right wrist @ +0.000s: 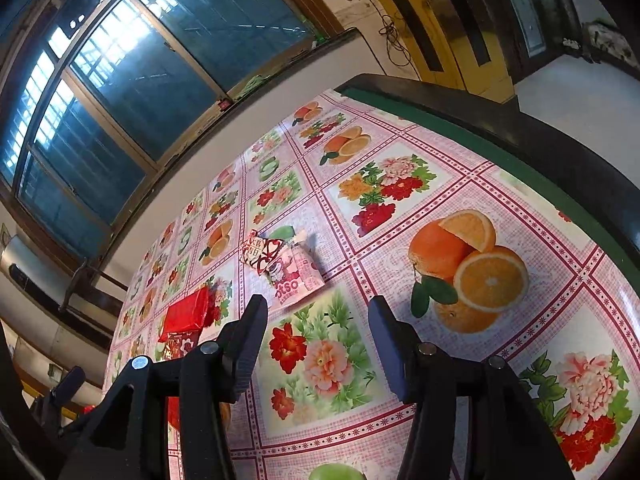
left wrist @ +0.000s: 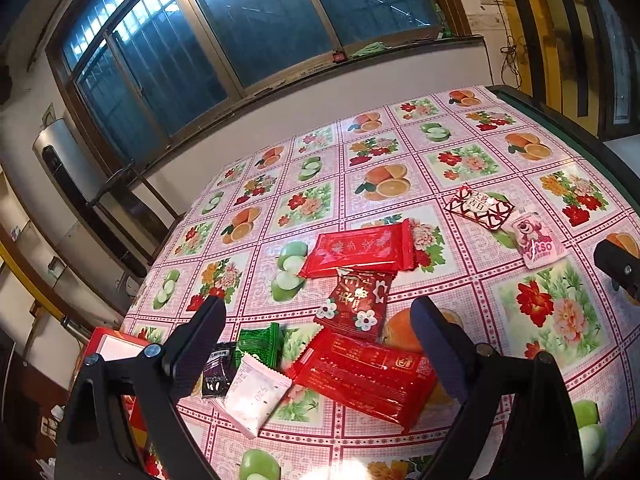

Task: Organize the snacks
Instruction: 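Move both open grippers back toward the remaining snacks on the table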

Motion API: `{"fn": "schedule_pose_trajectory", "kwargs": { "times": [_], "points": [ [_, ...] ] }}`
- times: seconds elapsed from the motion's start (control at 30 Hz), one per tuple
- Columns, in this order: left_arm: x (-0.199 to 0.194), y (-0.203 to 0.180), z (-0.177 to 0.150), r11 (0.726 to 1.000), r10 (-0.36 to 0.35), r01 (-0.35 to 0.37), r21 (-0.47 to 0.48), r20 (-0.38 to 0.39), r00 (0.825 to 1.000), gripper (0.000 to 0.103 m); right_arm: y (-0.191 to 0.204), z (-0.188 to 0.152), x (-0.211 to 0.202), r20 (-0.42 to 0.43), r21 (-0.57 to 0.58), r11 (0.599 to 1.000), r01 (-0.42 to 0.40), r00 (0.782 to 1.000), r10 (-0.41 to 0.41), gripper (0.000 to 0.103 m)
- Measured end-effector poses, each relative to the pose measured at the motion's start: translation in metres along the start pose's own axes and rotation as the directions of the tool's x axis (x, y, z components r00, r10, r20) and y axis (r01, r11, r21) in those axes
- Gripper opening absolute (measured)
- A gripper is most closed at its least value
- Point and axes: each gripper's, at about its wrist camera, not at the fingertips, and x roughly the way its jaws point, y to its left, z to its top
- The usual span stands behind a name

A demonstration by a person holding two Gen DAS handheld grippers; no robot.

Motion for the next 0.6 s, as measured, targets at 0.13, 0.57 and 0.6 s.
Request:
{"fn": "schedule_pose_trajectory", "kwargs": {
  "times": [0.13, 0.57, 0.6],
  "points": [
    [0.009, 0.015, -0.007, 1.000, -0.013, 0.013, -0.017, -0.012, 1.000, 0.093, 0.008, -0.002, -0.002, 0.020, -0.047, 0.999, 0.022, 1.000, -0.021, 0.056],
    [0.015, 0.046, -0.011, 0.997, -0.039, 0.040, -0.067, 0.003, 0.999, 0.093, 0.014, -0.002, 0.000, 0.044, -0.105, 0.991, 0.077, 0.996, -0.073, 0.056],
    [0.015, 0.047, -0.011, 0.997, -0.041, 0.041, -0.069, 0.004, 0.999, 0.093, 0.014, -0.003, 0.000, 0.043, -0.108, 0.991, 0.078, 0.996, -0.074, 0.056]
  ]
}}
